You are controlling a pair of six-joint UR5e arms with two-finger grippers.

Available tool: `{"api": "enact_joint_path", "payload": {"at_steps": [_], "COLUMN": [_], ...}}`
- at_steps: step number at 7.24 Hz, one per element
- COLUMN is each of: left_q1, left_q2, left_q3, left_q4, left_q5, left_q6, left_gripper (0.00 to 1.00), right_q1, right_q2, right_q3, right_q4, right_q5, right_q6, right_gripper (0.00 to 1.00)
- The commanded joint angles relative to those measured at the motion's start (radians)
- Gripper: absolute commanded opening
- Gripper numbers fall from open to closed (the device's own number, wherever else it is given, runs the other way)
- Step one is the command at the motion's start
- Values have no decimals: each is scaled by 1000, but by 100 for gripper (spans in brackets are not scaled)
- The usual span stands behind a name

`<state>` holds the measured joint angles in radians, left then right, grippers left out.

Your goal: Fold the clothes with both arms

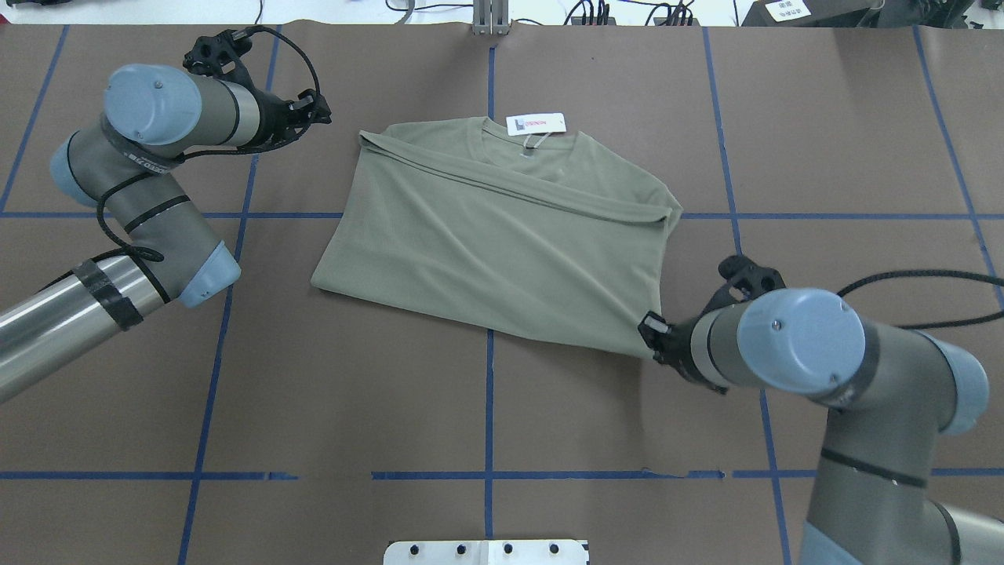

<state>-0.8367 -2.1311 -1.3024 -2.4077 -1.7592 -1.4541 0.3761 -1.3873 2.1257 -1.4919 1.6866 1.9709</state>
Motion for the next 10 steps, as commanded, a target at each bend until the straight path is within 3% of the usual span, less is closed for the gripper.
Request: {"api": "enact_joint_path", "payload": {"at_steps": [1, 2, 3, 5, 8, 9, 10], "left_q1": [5, 5, 8, 59, 167, 200, 267], "left_q2": [37, 45, 48, 85, 146, 152, 146], "left_q3": [-113, -156, -196, -268, -339, -340, -339], "left_q4": [12, 15, 15, 16, 25, 83, 164], "left_q5": [-153, -205, -242, -260, -246, -244, -179], "left_q6": [-26, -92, -148, -222, -380, -405, -425], "left_gripper": [72, 77, 77, 78, 79, 79, 78], "right_q1": [-238, -325, -395, -415, -115, -21, 33], "right_q2": [-92, -142, -147, -141, 6, 58, 92], "right_q3": [199, 250, 258, 255, 208, 165, 111], "right_q4": [-215, -217, -217, -217, -215, -212, -209], "right_q5": [22, 24, 9, -92, -90, -85, -87], "right_q6": [39, 39, 51, 150, 108, 23, -37], "right_gripper": [0, 0, 96, 100, 100, 100, 100]}}
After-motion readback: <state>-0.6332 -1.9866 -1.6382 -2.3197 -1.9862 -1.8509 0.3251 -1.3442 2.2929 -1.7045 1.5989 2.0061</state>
